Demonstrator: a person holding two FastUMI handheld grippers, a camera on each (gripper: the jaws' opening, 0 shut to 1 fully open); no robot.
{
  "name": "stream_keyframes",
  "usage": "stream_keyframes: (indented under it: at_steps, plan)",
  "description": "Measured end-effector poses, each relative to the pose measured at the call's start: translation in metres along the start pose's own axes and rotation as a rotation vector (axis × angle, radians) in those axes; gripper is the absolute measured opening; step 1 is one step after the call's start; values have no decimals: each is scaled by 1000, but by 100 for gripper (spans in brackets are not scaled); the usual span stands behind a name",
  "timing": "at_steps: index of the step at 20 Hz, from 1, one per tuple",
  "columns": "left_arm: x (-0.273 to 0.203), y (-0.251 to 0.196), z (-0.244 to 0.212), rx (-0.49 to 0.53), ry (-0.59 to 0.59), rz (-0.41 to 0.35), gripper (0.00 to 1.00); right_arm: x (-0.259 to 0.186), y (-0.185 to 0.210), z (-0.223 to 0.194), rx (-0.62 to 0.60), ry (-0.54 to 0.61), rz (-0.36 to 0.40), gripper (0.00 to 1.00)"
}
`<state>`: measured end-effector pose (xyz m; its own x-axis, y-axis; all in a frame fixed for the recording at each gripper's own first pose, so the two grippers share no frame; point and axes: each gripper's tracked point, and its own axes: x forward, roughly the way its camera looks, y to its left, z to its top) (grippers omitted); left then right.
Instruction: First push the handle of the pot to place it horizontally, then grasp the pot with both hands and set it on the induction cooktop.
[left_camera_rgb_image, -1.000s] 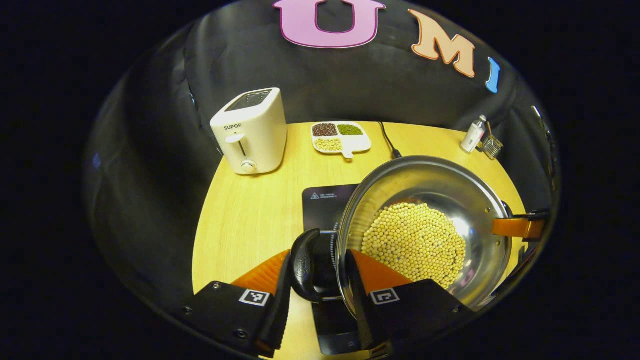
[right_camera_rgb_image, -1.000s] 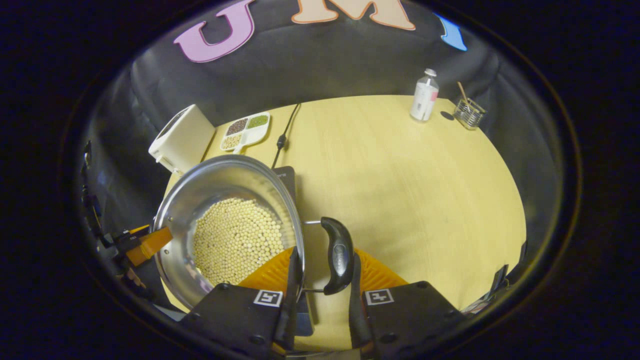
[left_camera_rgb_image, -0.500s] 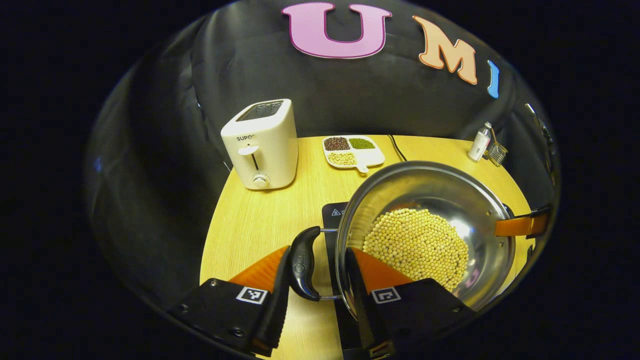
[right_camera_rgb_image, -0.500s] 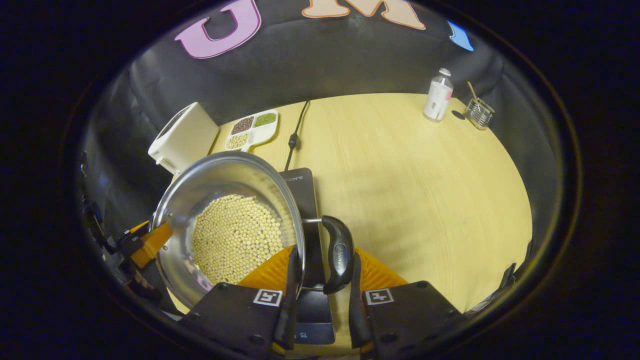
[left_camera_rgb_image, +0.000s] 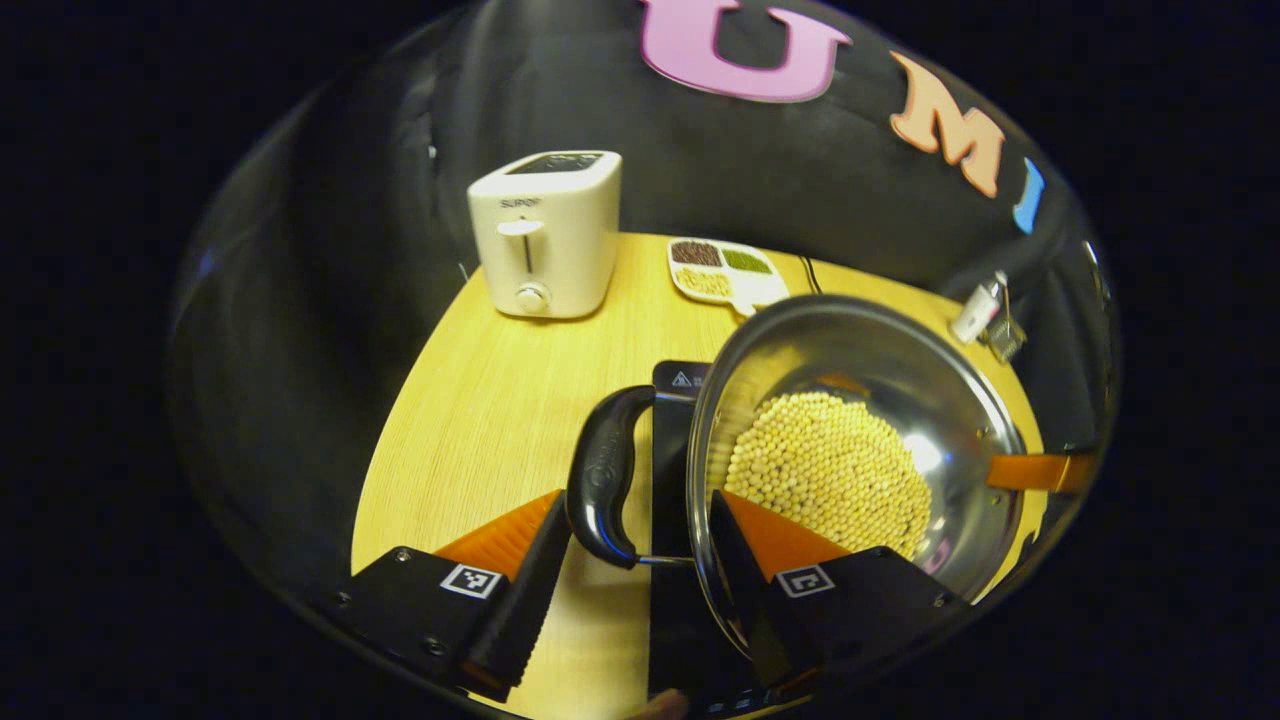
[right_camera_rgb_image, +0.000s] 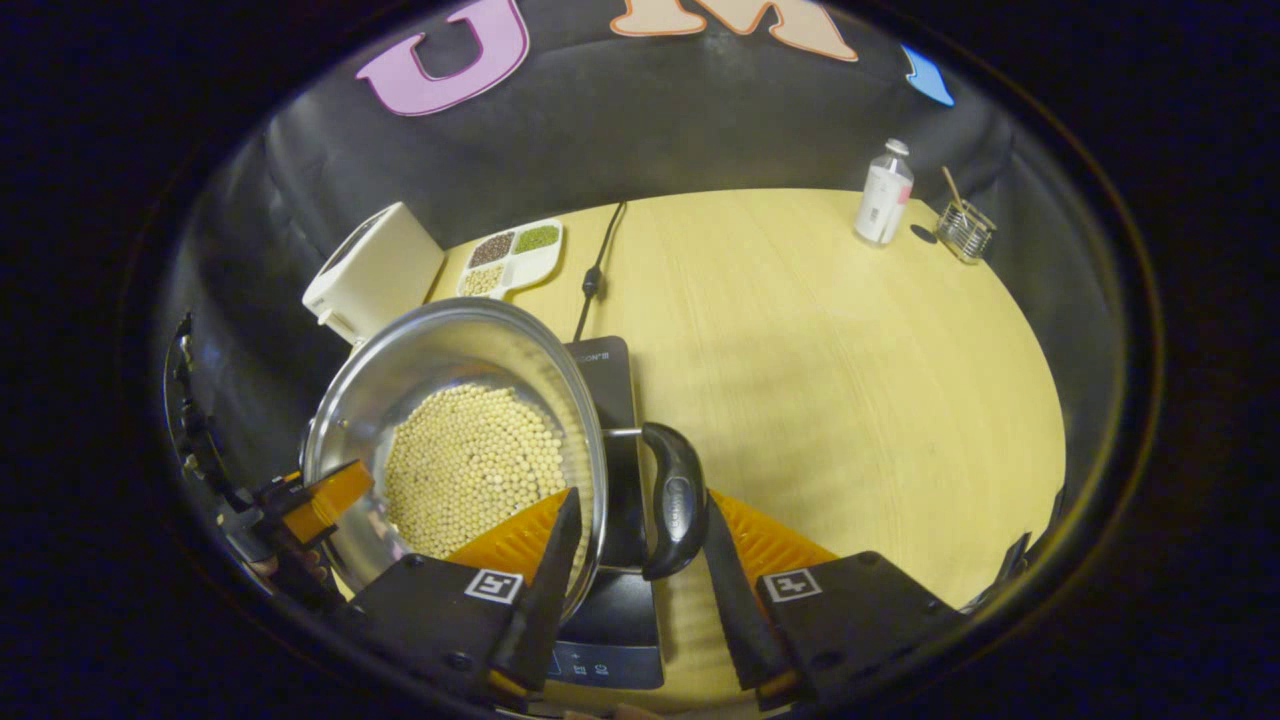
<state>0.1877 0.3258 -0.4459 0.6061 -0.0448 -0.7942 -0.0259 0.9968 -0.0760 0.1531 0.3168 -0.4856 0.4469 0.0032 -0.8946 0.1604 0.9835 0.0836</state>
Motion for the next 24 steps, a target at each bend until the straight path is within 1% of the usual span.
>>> stream_keyframes:
  at_steps: [1, 3, 5, 6, 7, 10, 11, 12, 14, 17, 18, 19, 20, 21, 22, 23, 24]
  plan:
    - [-3, 3, 3, 1, -10, 12, 84, -1, 3, 0, -3, -7, 14, 80]
    - [-10, 9, 5, 13, -17, 33, 88, -5, 2, -2, -13, -12, 21, 100]
    - [-15, 9, 9, 22, -42, 37, 90, -12, 1, 1, -16, -29, 22, 99]
    - [-18, 9, 10, 25, -52, 42, 90, -15, 1, 3, -12, -39, 29, 96]
    - [-21, 10, 13, 26, -67, 49, 90, -18, 0, 3, -10, -49, 32, 99]
    - [-28, 9, 20, 31, -131, 58, 89, -29, -8, 2, -10, -67, 33, 99]
    - [-31, 9, 20, 35, -140, 59, 89, -31, -11, 0, -8, -72, 32, 99]
    - [-33, 9, 18, 40, -139, 60, 89, -34, -16, -3, -5, -73, 29, 96]
    - [-36, 9, 11, 34, -133, 61, 89, -40, -24, -12, -2, -75, 23, 96]
    - [-46, 3, 6, -5, -152, 58, 91, -49, -34, -28, -1, -77, 26, 96]
    - [-48, 3, 7, -14, -166, 62, 91, -54, -33, -31, -1, -81, 42, 99]
    - [-51, 4, 7, -19, -174, 73, 91, -59, -35, -35, -3, -80, 50, 99]
    - [-54, 4, 7, -21, -182, 82, 90, -63, -38, -37, -4, -84, 59, 96]
    - [-56, 1, 4, -20, -179, 87, 90, -65, -41, -40, -7, -87, 64, 96]
    - [-58, -2, 0, -15, -171, 94, 90, -66, -46, -42, -8, -87, 70, 99]
    - [-64, -5, -3, -6, -171, 103, 89, -66, -49, -45, -4, -88, 81, 99]
    - [-71, -8, -4, 3, -175, 114, 89, -67, -51, -46, 8, -87, 101, 96]
